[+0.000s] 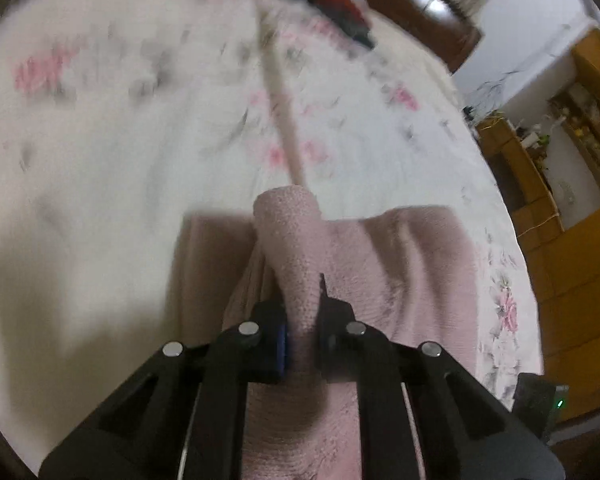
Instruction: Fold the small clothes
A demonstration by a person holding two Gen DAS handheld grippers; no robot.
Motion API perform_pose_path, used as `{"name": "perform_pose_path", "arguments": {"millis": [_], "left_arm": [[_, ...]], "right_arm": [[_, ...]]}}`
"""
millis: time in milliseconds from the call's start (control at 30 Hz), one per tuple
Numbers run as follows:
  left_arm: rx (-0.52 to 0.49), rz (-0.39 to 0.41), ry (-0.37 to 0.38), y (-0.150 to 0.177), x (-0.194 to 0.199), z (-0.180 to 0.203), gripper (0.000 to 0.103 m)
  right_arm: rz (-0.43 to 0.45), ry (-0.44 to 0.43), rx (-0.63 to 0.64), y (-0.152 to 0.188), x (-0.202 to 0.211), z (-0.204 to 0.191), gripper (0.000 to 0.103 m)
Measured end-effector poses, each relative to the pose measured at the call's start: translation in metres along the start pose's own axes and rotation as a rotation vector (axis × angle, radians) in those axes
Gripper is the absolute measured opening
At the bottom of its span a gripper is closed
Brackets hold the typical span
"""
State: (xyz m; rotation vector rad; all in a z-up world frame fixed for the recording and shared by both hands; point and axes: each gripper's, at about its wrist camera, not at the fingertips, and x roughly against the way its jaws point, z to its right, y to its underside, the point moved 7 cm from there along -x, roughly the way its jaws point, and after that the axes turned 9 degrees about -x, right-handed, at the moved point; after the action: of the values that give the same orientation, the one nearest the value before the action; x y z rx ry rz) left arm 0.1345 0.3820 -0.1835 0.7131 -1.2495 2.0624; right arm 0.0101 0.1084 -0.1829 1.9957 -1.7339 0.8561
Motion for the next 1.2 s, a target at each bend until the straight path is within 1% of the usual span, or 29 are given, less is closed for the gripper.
{"name": "perform_pose_path", "arguments": {"millis": [33,67,133,167,200,233,267,300,333,367,433,500,533,567,600,667,733,833,900,967,1033,1100,1200], "left_arm": [[-0.023,0.023,-0.022,-0.002,0.006,-0.002,0.009],[-0.025,0.014,-0.052,-0.001,0.007,-0.009,0.009],[0.041,-0.05,-0.054,0.008,-0.003,-0.026,0.009],[0.064,-0.081,-0.043,0.015,-0.01,-0.03,0.01],[0.061,-0.094,-0.033,0.02,-0.014,-0.03,0.01],[0.054,-0.093,-0.03,0.021,-0.014,-0.029,0.013],[0.051,-0.094,-0.023,0.024,-0.012,-0.027,0.021],[0.056,-0.096,-0.009,0.025,-0.009,-0.026,0.026],[0.068,-0.1,0.011,0.027,-0.004,-0.026,0.039],[0.081,-0.104,0.025,0.03,0.0,-0.027,0.057],[0.099,-0.121,0.063,0.036,0.007,-0.024,0.08],[0.094,-0.138,0.091,0.049,0.019,-0.024,0.081],[0.105,-0.149,0.103,0.056,0.022,-0.026,0.083],[0.131,-0.168,0.132,0.066,0.025,-0.029,0.086],[0.151,-0.182,0.154,0.075,0.025,-0.031,0.086],[0.177,-0.2,0.174,0.088,0.025,-0.034,0.086],[0.177,-0.21,0.209,0.095,0.02,-0.03,0.086],[0.14,-0.214,0.214,0.096,0.009,-0.022,0.086],[0.14,-0.226,0.205,0.095,-0.001,-0.019,0.09],[0.145,-0.233,0.214,0.094,-0.012,-0.015,0.093],[0.155,-0.232,0.226,0.09,-0.021,-0.012,0.094],[0.157,-0.227,0.25,0.087,-0.028,-0.006,0.095],[0.113,-0.247,0.245,0.089,-0.041,0.005,0.099]], "right_arm": [[0.0,-0.001,-0.002,-0.002,0.004,0.004,0.057],[0.0,0.0,0.0,-0.001,0.004,0.004,0.057],[-0.002,0.009,0.008,-0.004,0.005,0.002,0.057],[-0.003,0.013,0.01,-0.005,0.004,0.002,0.058],[-0.004,0.021,0.013,-0.005,0.004,0.001,0.059],[-0.005,0.03,0.018,-0.005,0.004,-0.001,0.059],[-0.006,0.04,0.026,-0.006,0.005,-0.002,0.059],[-0.008,0.048,0.031,-0.006,0.006,-0.004,0.06],[-0.007,0.056,0.039,-0.006,0.008,-0.005,0.061],[-0.003,0.058,0.042,-0.008,0.011,-0.005,0.064],[0.011,0.055,0.04,-0.012,0.016,-0.003,0.066],[0.028,0.035,0.022,-0.018,0.021,-0.001,0.068],[0.037,0.018,0.009,-0.021,0.024,0.0,0.068],[0.042,0.007,0.0,-0.024,0.025,0.001,0.07],[0.044,0.002,-0.004,-0.023,0.023,-0.002,0.071],[0.049,-0.002,-0.015,-0.028,0.021,-0.001,0.073],[0.046,-0.001,-0.021,-0.032,0.016,-0.003,0.073],[0.04,0.013,-0.005,-0.038,0.016,-0.002,0.076],[0.032,0.025,0.017,-0.044,0.01,-0.006,0.081],[0.031,0.033,0.019,-0.048,0.006,-0.007,0.082],[0.023,0.02,0.007,-0.055,-0.002,-0.007,0.084],[0.013,0.002,-0.007,-0.06,-0.012,-0.007,0.089],[0.007,-0.029,-0.002,-0.068,-0.027,-0.012,0.096]]}}
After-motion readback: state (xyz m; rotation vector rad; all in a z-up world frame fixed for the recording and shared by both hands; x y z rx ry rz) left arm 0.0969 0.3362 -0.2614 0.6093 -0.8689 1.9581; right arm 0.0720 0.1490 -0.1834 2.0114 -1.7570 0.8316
